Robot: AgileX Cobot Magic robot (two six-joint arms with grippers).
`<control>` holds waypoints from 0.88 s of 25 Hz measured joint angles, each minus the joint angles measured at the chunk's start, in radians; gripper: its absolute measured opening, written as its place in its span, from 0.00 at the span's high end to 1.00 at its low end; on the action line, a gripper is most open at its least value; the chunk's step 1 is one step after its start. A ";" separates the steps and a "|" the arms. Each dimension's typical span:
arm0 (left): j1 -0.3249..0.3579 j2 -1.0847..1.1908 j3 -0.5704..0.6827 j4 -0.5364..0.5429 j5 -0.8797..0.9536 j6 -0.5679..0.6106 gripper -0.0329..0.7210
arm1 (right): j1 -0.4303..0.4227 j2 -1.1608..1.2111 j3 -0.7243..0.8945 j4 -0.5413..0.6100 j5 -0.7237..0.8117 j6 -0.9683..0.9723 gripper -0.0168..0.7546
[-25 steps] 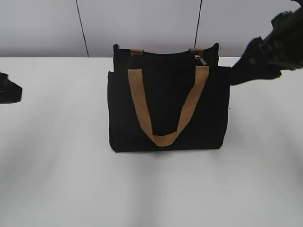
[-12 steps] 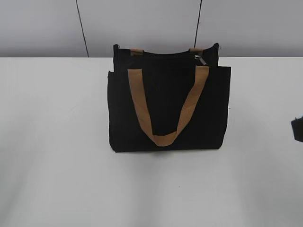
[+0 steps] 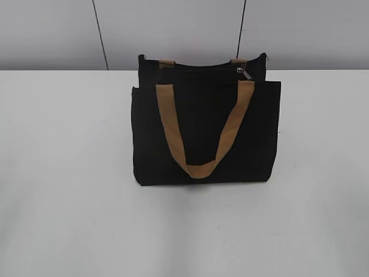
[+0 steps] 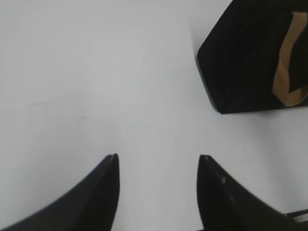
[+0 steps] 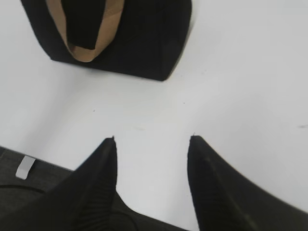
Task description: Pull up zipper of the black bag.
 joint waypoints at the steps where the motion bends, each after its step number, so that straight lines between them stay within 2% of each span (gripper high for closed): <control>1: 0.000 -0.023 0.000 -0.012 0.003 0.010 0.43 | 0.000 -0.038 0.000 -0.030 0.016 0.043 0.49; 8: 0.000 -0.111 0.021 -0.100 0.092 0.097 0.43 | 0.000 -0.207 0.005 -0.143 0.161 0.139 0.50; 22: 0.000 -0.123 0.025 -0.123 0.106 0.129 0.43 | 0.000 -0.238 0.014 -0.188 0.162 0.111 0.50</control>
